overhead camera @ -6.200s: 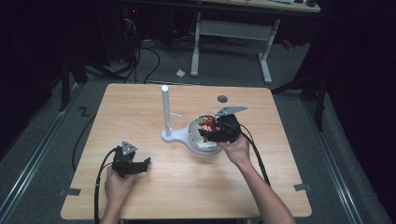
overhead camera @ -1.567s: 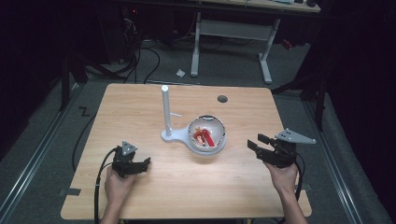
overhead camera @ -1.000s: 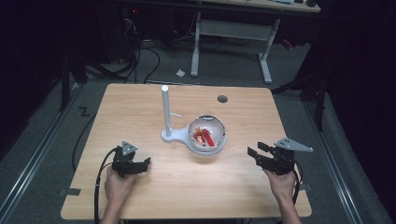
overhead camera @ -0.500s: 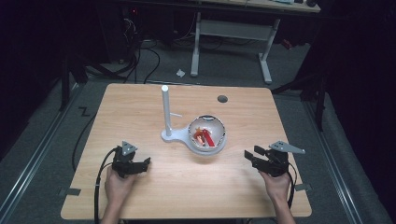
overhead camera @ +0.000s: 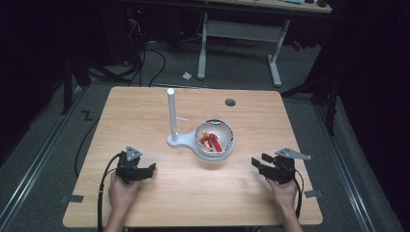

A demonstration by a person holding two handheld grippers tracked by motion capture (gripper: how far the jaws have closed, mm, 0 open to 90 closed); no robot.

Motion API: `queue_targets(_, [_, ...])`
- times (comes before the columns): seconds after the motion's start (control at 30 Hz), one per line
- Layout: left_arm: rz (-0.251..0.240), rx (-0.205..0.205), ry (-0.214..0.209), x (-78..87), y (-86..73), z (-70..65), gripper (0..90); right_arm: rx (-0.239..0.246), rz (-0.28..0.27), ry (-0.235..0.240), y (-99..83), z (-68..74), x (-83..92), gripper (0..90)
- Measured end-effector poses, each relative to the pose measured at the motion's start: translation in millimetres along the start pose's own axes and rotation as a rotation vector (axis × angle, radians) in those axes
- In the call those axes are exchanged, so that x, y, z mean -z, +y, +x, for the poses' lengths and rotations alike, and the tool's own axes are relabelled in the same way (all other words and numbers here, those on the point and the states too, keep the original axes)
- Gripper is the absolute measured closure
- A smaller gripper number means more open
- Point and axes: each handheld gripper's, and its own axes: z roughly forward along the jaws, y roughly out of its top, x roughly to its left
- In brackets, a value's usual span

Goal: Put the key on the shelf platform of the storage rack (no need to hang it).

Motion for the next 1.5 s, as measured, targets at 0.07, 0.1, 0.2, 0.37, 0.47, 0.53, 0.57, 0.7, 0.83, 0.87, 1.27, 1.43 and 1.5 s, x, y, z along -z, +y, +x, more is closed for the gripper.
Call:
queue_targets(0.07, [0.000,0.000,0.000,0.0,0.0,0.0,20.1,0.003,0.009,-0.018,-2.3,-1.6,-3.6,45.6])
queue_targets(0.1, [0.000,0.000,0.000,0.0,0.0,0.0,20.1,0.003,0.009,-0.018,-2.3,-1.6,-3.6,45.6])
queue_targets(0.2, [0.000,0.000,0.000,0.0,0.0,0.0,20.1,0.010,0.027,-0.042,-5.0,-2.6,-8.2,45.6])
queue_targets(0.37, [0.000,0.000,0.000,0.0,0.0,0.0,20.1,0.028,0.058,-0.077,-8.8,-4.5,-18.5,45.3])
queue_targets(0.47, [0.000,0.000,0.000,0.0,0.0,0.0,20.1,0.038,0.070,-0.094,-9.8,-4.0,-22.1,45.2])
queue_targets(0.53, [0.000,0.000,0.000,0.0,0.0,0.0,20.1,0.038,0.076,-0.093,-11.1,-4.4,-25.3,45.1])
queue_targets(0.57, [0.000,0.000,0.000,0.0,0.0,0.0,20.1,0.041,0.078,-0.097,-11.5,-4.3,-26.2,45.0])
queue_targets(0.7, [0.001,-0.001,0.000,0.0,0.0,0.0,20.1,0.055,0.095,-0.110,-12.9,-3.4,-31.1,44.4])
queue_targets(0.83, [0.000,0.000,0.000,0.0,0.0,-0.1,20.2,0.071,0.111,-0.130,-14.5,-3.0,-36.0,43.2])
queue_targets(0.87, [0.001,-0.001,0.001,0.0,0.0,0.0,20.2,0.071,0.111,-0.130,-14.5,-3.0,-36.0,43.2])
queue_targets(1.27, [0.000,-0.001,0.001,0.0,0.0,-0.1,20.1,0.092,0.132,-0.152,-18.1,-1.8,-44.3,42.2])
queue_targets(1.43, [0.001,0.000,0.002,0.2,-0.1,-0.2,20.2,0.117,0.130,-0.170,-18.3,-1.9,-46.1,41.0])
queue_targets(1.5, [0.001,0.001,0.002,0.2,-0.2,-0.3,20.2,0.116,0.130,-0.174,-18.4,-1.5,-46.1,40.8])
